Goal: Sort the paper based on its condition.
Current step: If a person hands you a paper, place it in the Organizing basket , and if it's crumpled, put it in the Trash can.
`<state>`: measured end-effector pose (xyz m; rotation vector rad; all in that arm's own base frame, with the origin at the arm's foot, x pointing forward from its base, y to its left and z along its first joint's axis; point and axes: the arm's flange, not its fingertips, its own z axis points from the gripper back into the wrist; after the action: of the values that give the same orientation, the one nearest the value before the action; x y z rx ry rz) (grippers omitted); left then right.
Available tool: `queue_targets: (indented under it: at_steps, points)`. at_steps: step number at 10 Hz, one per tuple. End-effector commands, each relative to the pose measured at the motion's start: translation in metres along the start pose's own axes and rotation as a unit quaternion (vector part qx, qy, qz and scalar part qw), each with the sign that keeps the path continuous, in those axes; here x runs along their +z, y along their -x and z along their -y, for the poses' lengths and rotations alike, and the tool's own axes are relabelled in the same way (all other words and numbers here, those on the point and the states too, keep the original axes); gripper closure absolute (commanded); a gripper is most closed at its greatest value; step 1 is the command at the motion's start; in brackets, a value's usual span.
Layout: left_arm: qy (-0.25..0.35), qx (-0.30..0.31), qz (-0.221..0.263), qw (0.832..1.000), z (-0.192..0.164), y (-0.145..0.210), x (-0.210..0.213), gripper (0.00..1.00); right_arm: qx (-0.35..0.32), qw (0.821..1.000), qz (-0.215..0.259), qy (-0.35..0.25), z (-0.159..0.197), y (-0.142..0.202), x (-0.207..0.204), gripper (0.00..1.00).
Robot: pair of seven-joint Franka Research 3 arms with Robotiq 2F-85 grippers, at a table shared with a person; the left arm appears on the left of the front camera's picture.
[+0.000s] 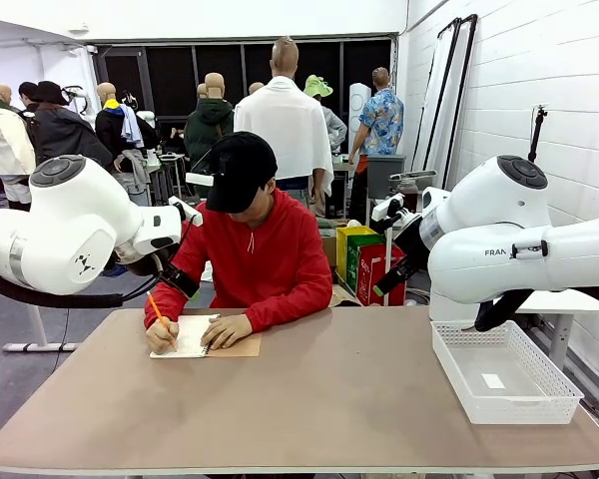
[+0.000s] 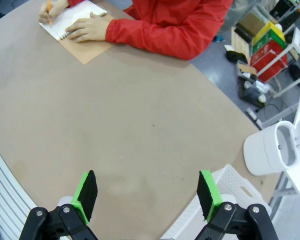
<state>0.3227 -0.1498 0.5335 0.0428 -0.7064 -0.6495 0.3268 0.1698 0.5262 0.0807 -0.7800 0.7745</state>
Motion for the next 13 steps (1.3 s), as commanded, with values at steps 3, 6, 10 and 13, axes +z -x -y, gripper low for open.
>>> queue_targets:
  at_steps: [3, 6, 10, 13]
  points:
    - [0.0, 0.0, 0.0, 1.0, -0.0001, 0.0, 0.0003, 0.0, -0.005, 1.0, -0.001, 0.0, -0.0001, 0.0001, -0.0003, 0.0]
    - [0.0, 0.0, 0.0, 1.0, -0.0001, 0.0, 0.0003, 0.0, -0.005, 1.0, -0.001, 0.0, -0.0001, 0.0001, -0.0003, 0.0]
    - [0.0, 0.0, 0.0, 1.0, -0.0001, 0.0, 0.0003, 0.0, -0.005, 1.0, -0.001, 0.0, -0.0001, 0.0001, -0.0003, 0.0]
    - [0.0, 0.0, 0.0, 1.0, -0.0001, 0.0, 0.0003, 0.0, -0.005, 1.0, -0.001, 0.0, -0.0001, 0.0001, -0.0003, 0.0]
